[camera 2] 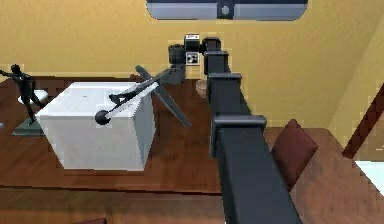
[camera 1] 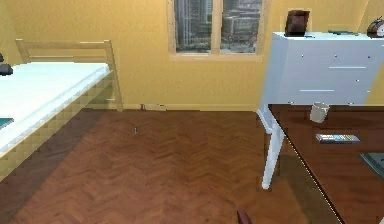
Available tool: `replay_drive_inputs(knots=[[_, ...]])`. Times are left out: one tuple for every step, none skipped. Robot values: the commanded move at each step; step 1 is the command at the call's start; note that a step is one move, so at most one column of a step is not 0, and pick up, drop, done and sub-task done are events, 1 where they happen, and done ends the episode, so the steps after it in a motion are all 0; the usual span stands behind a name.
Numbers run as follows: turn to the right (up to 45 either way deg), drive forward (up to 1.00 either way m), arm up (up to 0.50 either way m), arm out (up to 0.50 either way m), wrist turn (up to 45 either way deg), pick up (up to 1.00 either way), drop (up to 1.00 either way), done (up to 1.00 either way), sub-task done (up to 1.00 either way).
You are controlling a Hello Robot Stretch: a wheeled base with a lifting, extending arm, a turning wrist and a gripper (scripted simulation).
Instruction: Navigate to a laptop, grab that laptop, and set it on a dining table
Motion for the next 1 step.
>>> replay_drive_inputs(knots=[[0.0,0.0,0.0,0.0,0.0,0.0,0.0,1.0,0.0]])
